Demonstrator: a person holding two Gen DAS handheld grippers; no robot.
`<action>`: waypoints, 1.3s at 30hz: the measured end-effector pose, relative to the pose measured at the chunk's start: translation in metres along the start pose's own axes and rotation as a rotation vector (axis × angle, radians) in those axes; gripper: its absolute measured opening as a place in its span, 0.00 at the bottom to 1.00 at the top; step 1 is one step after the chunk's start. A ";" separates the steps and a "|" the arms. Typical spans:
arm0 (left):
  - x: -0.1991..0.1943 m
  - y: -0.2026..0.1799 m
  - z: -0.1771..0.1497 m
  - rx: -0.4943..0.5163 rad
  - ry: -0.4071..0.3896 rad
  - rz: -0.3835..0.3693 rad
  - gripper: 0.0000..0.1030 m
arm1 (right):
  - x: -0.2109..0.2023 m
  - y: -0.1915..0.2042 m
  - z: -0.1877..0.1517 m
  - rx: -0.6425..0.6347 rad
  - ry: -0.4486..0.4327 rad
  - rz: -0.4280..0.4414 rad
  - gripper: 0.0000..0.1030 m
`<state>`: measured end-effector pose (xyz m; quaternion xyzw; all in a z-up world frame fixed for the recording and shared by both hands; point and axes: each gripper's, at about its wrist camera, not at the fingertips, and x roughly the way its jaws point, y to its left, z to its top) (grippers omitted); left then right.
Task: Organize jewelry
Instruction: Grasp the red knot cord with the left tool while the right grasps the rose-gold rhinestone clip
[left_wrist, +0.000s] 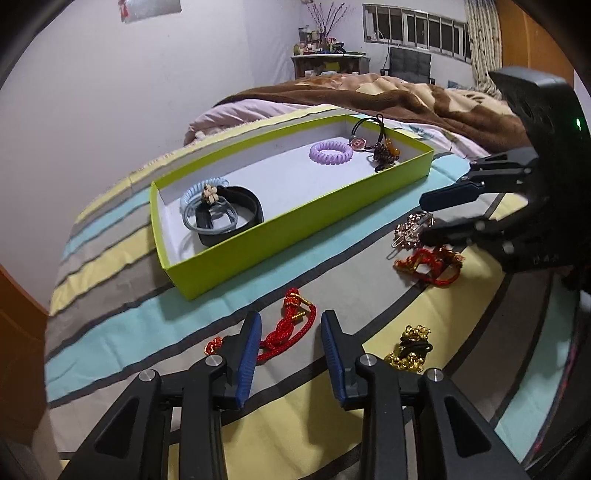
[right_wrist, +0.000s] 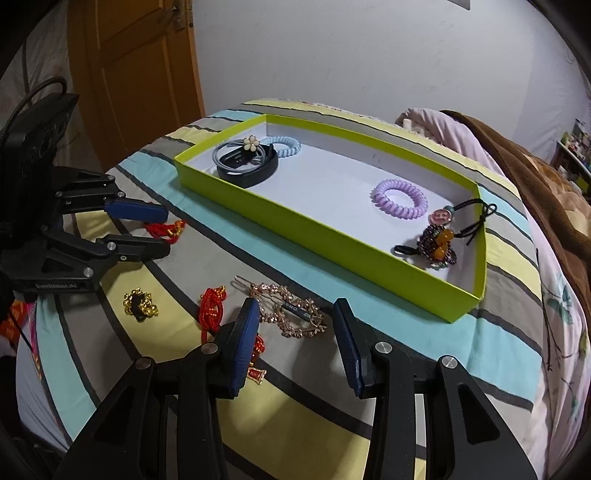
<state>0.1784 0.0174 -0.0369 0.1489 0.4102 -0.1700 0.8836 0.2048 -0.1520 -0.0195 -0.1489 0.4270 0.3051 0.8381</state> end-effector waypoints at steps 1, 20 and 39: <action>0.000 -0.003 0.000 0.002 0.001 0.018 0.32 | 0.001 0.000 -0.001 0.007 0.008 -0.015 0.23; -0.019 -0.013 -0.020 -0.170 -0.026 0.087 0.07 | -0.032 -0.011 -0.034 0.216 -0.045 -0.067 0.21; -0.062 -0.008 -0.017 -0.336 -0.177 0.047 0.07 | -0.071 -0.017 -0.036 0.327 -0.159 -0.072 0.00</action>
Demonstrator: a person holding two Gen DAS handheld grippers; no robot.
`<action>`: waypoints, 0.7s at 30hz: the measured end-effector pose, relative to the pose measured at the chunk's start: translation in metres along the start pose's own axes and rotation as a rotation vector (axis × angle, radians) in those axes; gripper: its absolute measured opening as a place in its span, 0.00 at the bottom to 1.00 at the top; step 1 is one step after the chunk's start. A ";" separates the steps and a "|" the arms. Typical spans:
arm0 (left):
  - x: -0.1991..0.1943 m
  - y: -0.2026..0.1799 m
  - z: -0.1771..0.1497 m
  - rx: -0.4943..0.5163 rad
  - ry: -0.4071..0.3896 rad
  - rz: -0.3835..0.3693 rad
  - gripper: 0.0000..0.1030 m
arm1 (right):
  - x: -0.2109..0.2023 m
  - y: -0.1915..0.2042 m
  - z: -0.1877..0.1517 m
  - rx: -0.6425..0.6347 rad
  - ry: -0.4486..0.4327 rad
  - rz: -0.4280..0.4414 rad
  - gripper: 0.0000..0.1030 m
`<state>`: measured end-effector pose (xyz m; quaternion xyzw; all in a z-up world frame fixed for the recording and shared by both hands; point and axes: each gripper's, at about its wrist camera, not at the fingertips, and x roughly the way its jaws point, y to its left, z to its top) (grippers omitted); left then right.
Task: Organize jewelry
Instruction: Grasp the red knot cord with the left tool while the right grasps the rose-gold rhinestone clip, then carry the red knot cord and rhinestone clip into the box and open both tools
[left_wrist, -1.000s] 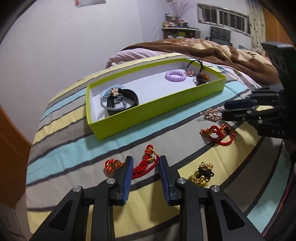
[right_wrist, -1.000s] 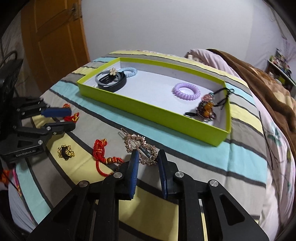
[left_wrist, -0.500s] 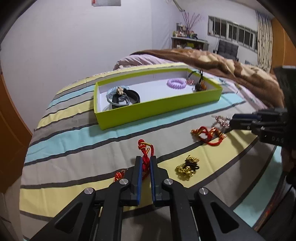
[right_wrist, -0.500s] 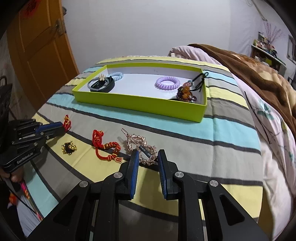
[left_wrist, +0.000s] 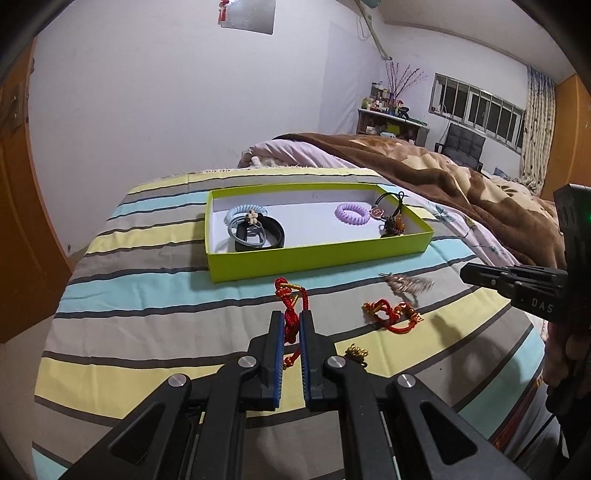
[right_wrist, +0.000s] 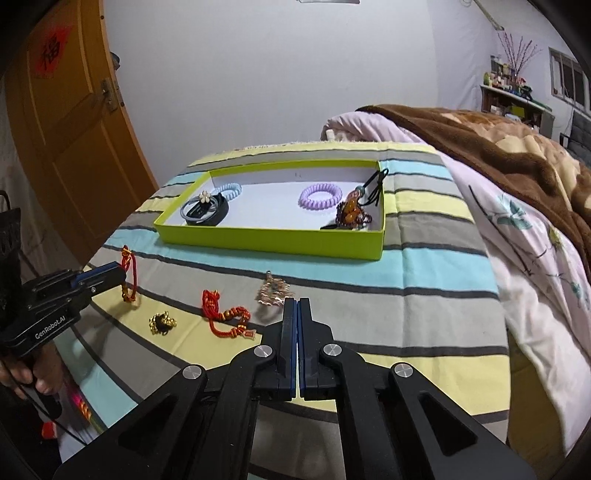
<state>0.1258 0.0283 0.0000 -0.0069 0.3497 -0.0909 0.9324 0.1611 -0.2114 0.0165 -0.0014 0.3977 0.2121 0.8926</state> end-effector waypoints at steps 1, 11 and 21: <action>0.000 -0.001 0.000 0.000 -0.001 0.000 0.07 | 0.001 0.000 0.000 -0.002 0.003 -0.002 0.00; 0.002 -0.004 -0.001 0.011 0.006 -0.013 0.07 | 0.021 0.008 0.005 -0.104 0.063 0.024 0.14; 0.007 -0.006 -0.004 0.025 0.024 -0.024 0.07 | 0.056 0.015 0.007 -0.133 0.148 0.041 0.33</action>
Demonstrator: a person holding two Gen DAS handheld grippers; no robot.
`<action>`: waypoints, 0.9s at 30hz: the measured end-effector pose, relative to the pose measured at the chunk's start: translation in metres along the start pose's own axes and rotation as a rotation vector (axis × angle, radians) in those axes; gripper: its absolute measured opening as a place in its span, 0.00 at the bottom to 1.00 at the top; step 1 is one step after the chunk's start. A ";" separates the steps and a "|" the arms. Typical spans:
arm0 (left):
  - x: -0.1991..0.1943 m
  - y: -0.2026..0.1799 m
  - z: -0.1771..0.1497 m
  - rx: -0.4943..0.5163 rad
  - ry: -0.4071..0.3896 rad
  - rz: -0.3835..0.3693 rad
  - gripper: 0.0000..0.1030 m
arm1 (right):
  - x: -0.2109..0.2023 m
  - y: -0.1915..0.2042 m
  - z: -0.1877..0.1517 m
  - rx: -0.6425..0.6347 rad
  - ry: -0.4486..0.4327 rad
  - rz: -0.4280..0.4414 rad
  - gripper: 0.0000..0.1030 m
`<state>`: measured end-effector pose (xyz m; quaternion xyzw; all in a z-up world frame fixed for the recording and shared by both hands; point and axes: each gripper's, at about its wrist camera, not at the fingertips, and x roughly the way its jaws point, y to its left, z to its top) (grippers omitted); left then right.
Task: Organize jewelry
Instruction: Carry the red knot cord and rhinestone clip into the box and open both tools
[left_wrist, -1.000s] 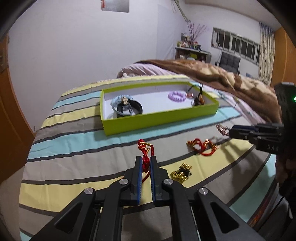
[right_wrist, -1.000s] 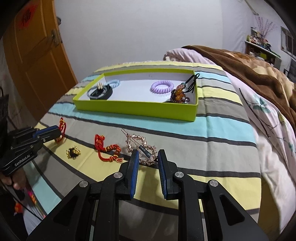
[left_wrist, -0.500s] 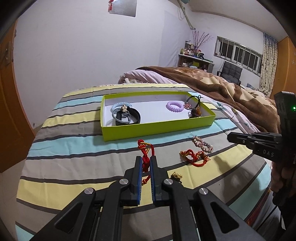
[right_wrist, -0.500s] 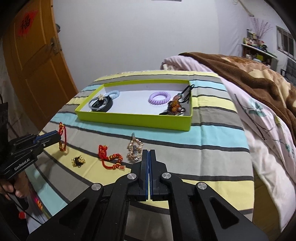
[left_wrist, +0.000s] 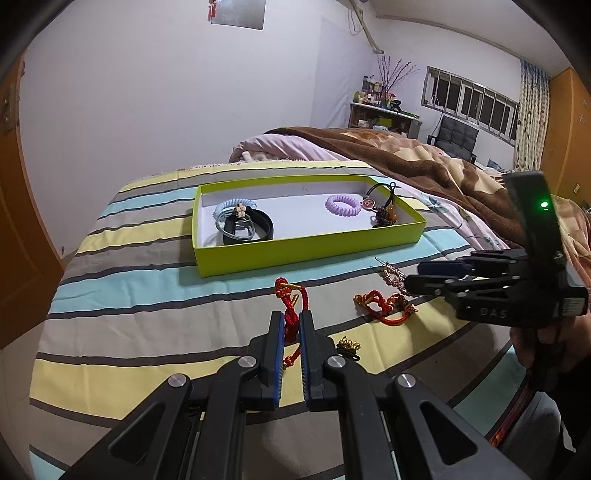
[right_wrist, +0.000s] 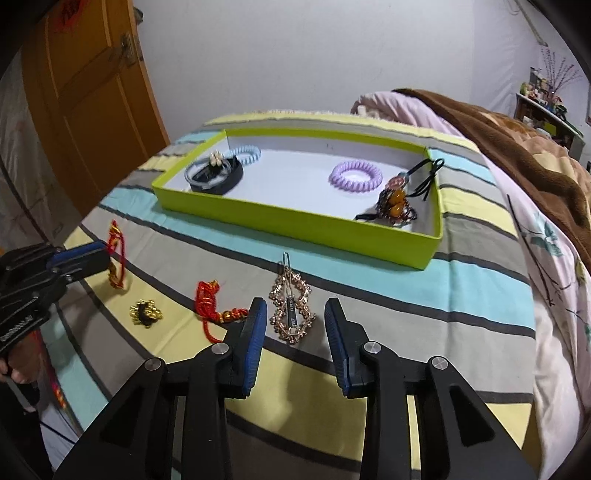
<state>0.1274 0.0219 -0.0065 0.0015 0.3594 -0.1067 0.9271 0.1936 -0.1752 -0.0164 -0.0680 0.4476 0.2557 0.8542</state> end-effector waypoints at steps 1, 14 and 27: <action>0.001 0.000 0.000 0.000 0.001 -0.001 0.07 | 0.003 0.000 0.000 -0.001 0.010 -0.001 0.33; 0.004 -0.001 0.000 0.003 0.007 -0.003 0.07 | 0.004 0.010 -0.001 -0.049 0.023 -0.051 0.27; -0.004 -0.002 0.006 -0.001 -0.017 -0.002 0.07 | -0.029 0.005 -0.001 0.015 -0.078 -0.051 0.27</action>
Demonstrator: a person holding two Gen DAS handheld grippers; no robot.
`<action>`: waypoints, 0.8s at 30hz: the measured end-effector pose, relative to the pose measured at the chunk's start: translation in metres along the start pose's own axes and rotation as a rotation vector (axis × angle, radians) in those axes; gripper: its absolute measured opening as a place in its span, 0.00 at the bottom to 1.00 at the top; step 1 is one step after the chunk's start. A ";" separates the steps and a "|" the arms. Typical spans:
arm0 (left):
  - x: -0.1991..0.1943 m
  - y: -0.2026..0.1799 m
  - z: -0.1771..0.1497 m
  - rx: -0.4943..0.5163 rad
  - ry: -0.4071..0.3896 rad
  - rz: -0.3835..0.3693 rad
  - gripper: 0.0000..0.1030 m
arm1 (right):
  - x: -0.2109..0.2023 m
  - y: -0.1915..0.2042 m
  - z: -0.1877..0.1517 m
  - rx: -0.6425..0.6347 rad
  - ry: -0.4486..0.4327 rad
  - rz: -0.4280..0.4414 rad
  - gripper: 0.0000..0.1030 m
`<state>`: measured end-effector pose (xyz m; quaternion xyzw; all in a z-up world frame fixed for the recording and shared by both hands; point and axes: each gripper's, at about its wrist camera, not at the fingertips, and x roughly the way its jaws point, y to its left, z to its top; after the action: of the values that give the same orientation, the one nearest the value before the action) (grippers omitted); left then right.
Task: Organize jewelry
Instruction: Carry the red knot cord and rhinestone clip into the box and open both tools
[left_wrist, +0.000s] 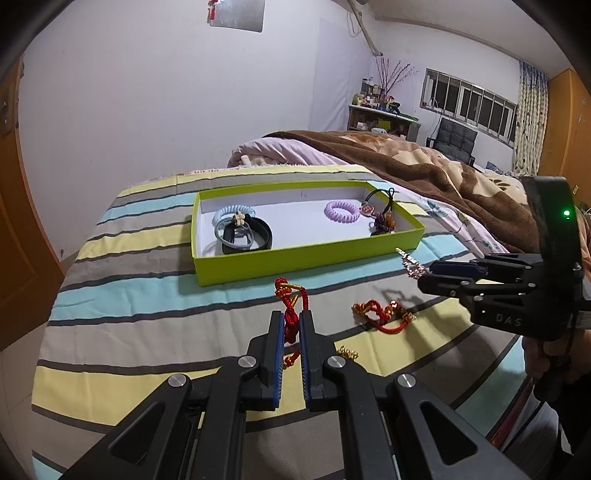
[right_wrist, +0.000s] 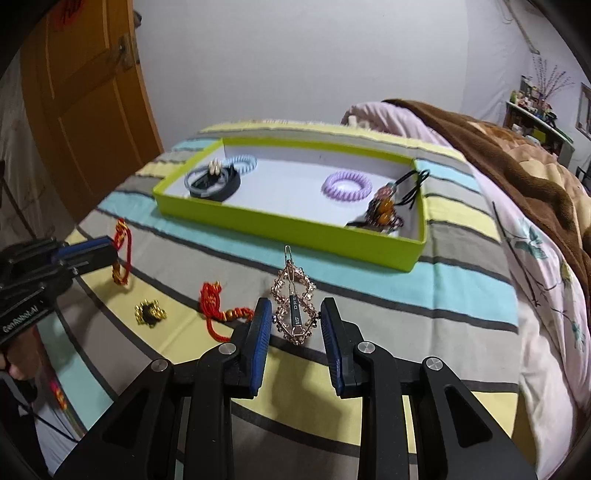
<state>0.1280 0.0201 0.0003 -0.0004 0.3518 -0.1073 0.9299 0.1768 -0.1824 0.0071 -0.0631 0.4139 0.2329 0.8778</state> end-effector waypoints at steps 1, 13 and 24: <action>-0.001 0.000 0.001 -0.005 -0.006 0.000 0.07 | -0.003 0.000 0.001 0.005 -0.009 -0.001 0.27; -0.001 0.003 0.024 -0.017 -0.035 -0.005 0.07 | -0.013 -0.001 0.014 0.024 -0.054 0.000 0.27; 0.026 0.010 0.065 -0.018 -0.045 -0.016 0.07 | -0.005 -0.012 0.042 0.042 -0.079 -0.008 0.27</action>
<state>0.1913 0.0196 0.0312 -0.0140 0.3317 -0.1117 0.9367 0.2093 -0.1821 0.0370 -0.0372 0.3833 0.2229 0.8955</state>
